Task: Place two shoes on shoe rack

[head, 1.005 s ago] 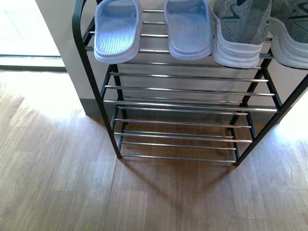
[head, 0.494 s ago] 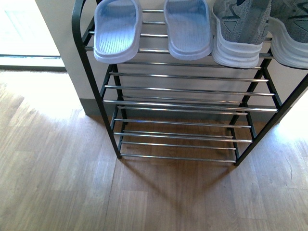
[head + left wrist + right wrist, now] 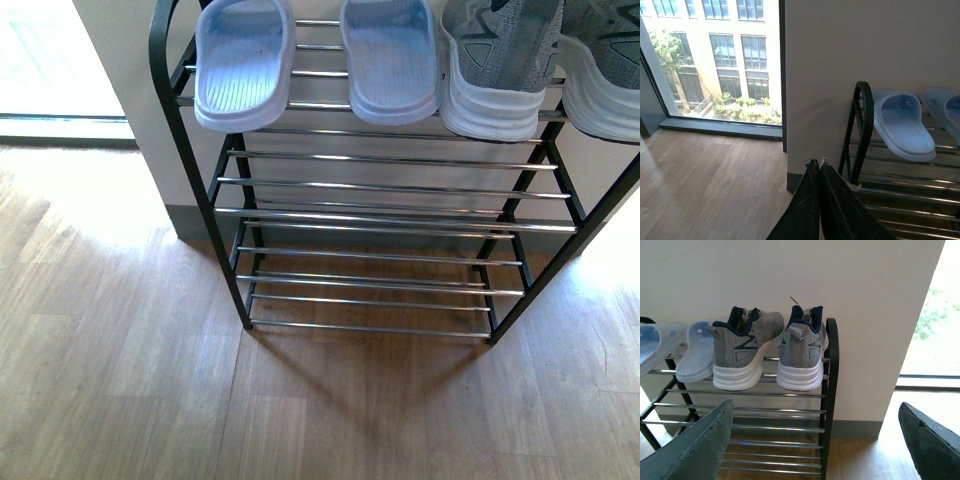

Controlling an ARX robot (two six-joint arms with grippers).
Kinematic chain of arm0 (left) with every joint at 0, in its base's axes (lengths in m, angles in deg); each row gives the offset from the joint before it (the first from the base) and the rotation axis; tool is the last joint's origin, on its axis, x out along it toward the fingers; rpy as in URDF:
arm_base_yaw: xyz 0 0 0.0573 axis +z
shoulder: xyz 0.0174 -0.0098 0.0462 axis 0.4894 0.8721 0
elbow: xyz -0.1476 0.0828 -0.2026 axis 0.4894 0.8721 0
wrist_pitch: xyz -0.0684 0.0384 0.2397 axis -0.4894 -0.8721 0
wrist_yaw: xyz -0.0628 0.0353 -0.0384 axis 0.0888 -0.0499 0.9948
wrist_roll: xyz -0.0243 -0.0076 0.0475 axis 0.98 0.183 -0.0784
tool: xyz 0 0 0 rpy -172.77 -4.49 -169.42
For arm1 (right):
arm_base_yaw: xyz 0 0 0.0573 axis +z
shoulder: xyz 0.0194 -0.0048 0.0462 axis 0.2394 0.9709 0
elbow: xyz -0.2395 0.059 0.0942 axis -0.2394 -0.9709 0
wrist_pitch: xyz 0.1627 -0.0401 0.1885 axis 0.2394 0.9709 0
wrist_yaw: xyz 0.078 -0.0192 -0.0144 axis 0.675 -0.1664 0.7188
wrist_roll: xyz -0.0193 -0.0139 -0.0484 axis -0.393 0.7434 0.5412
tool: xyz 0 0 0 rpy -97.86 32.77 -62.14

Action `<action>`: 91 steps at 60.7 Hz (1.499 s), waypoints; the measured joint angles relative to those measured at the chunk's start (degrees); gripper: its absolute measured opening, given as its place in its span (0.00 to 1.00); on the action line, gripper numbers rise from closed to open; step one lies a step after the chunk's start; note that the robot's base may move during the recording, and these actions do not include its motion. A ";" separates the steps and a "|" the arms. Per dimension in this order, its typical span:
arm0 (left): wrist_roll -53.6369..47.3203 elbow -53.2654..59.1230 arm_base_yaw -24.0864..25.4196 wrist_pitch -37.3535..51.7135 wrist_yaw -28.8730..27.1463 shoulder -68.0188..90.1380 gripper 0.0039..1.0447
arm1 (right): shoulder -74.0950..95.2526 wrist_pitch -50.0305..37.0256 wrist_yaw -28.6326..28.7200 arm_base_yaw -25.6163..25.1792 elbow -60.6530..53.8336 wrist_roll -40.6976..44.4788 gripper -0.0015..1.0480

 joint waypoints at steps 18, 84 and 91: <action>0.00 1.64 0.00 -2.91 0.00 -4.76 0.01 | 0.00 0.00 0.00 0.00 0.00 0.00 0.91; -0.24 3.28 -0.04 -12.92 0.00 -16.13 0.91 | 0.00 0.02 0.00 0.00 0.00 0.02 0.91; -0.24 3.28 -0.04 -12.92 0.00 -16.15 0.91 | 0.00 0.02 0.02 0.00 0.00 0.02 0.91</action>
